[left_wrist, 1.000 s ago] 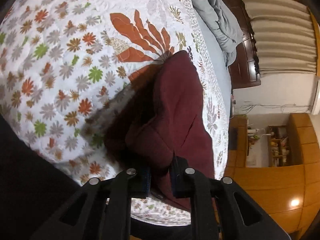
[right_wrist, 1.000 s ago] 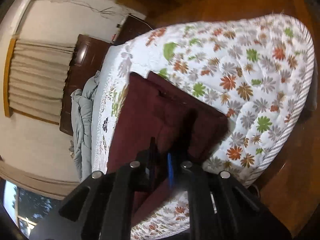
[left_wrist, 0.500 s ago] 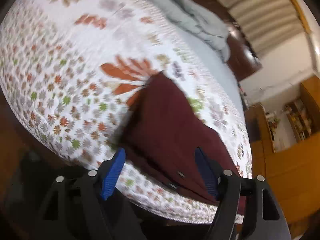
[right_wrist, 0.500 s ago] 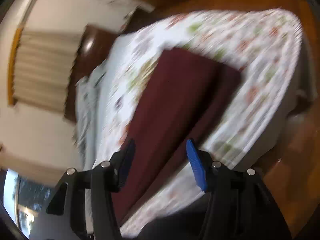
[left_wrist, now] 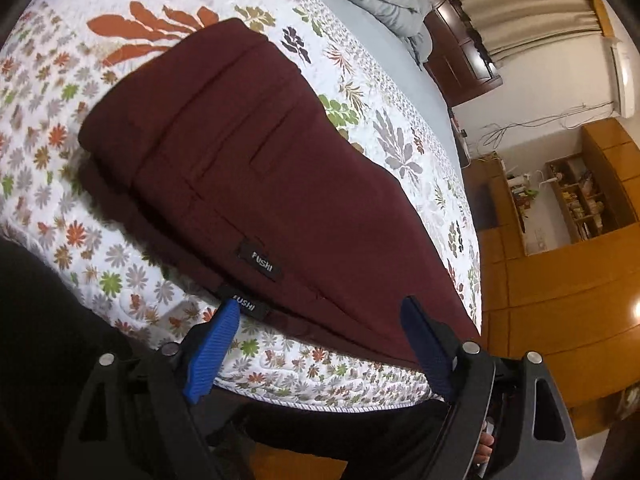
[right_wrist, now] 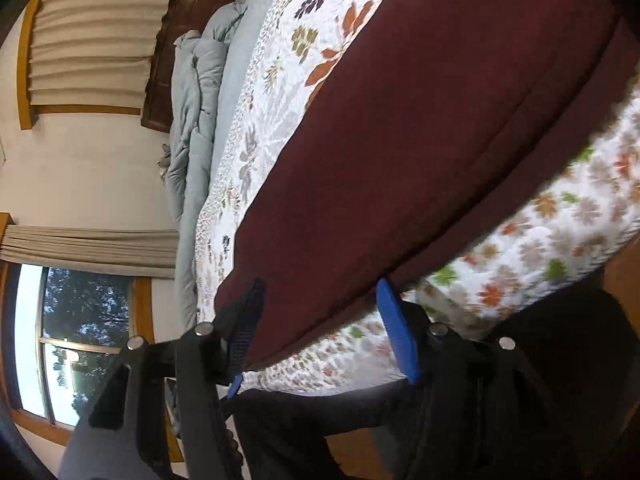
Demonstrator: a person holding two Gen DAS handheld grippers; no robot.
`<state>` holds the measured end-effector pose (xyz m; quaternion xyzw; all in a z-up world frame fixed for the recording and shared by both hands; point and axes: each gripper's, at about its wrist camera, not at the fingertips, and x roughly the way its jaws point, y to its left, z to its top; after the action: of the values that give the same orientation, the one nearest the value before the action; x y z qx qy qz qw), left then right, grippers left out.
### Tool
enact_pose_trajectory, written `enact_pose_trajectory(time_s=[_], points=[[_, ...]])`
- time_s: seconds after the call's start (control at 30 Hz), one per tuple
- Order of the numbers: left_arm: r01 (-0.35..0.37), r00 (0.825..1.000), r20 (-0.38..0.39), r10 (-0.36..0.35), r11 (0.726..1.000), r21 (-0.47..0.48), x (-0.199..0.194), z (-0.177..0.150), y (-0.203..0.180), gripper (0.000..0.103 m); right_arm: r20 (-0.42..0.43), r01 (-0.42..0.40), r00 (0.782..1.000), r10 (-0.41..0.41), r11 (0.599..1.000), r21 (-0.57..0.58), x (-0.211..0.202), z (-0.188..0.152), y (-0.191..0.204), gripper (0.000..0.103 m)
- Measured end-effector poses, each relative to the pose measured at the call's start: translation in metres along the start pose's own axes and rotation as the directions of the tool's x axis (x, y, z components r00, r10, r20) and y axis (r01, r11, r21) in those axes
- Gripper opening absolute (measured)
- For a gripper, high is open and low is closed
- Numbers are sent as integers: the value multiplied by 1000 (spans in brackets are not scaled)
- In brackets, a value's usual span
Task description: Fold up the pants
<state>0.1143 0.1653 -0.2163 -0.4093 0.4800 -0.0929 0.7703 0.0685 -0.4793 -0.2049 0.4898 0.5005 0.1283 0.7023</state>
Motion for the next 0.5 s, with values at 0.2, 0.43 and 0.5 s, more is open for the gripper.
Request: enact_pose_trajectory(time_s=[0.2, 0.43, 0.5], points=[[-33, 999, -20, 33, 999, 4, 12, 6, 5, 86, -52, 73, 996, -72, 997, 24, 24, 3, 3, 60], [-50, 999, -20, 50, 999, 10, 19, 8, 4, 89, -25, 97, 995, -95, 994, 55, 33, 2, 1, 40], [-63, 998, -5, 63, 998, 19, 19, 7, 5, 59, -15, 109, 994, -108, 992, 59, 30, 0, -4, 12]])
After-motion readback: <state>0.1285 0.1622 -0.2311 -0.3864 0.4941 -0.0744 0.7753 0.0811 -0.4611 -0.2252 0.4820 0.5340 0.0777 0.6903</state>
